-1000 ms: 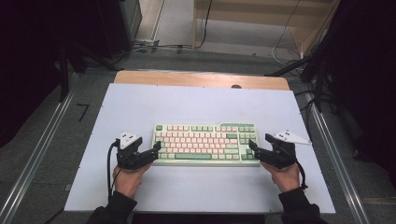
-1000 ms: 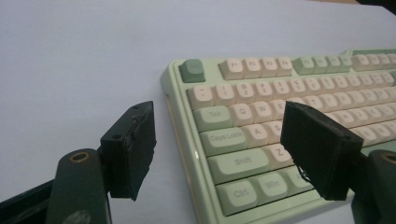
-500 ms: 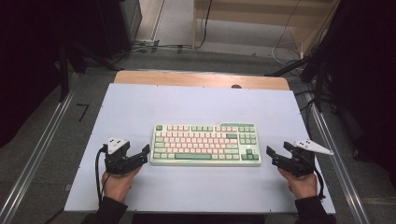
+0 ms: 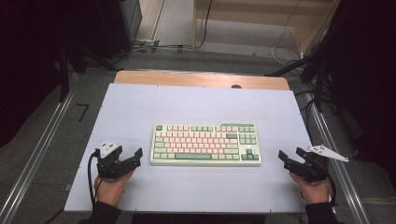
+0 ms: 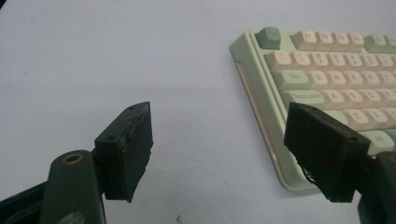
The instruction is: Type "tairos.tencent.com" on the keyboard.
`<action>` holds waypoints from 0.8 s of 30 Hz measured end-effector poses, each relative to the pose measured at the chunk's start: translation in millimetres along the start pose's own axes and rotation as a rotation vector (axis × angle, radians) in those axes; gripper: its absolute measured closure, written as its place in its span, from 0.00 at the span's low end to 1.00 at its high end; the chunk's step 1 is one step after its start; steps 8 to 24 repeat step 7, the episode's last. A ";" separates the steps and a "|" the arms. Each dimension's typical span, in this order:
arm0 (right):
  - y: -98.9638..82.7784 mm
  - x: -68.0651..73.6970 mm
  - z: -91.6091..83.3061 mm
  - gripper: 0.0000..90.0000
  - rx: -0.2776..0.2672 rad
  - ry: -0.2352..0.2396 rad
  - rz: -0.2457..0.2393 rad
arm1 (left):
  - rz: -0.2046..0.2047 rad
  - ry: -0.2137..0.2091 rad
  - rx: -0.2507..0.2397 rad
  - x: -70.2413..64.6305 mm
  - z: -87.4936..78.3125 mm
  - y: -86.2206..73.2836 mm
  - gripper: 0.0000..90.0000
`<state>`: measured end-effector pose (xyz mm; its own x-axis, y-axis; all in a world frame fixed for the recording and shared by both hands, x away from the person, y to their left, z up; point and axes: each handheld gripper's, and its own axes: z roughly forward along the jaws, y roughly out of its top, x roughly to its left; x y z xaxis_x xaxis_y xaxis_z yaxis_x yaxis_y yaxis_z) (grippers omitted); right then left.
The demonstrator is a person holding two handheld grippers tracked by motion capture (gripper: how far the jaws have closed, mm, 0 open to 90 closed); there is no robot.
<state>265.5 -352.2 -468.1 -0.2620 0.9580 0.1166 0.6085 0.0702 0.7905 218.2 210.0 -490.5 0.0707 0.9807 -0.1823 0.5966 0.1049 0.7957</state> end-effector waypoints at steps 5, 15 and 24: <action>-1.9 -4.1 -1.8 0.23 0.000 -0.008 0.022 | -0.002 0.017 0.000 4.5 -0.2 -2.4 0.27; -1.6 -4.4 -2.0 0.21 0.002 -0.011 0.028 | -0.003 0.026 -0.004 6.6 0.2 -2.4 0.27; -1.6 -4.4 -2.0 0.21 0.002 -0.011 0.028 | -0.003 0.026 -0.004 6.6 0.2 -2.4 0.27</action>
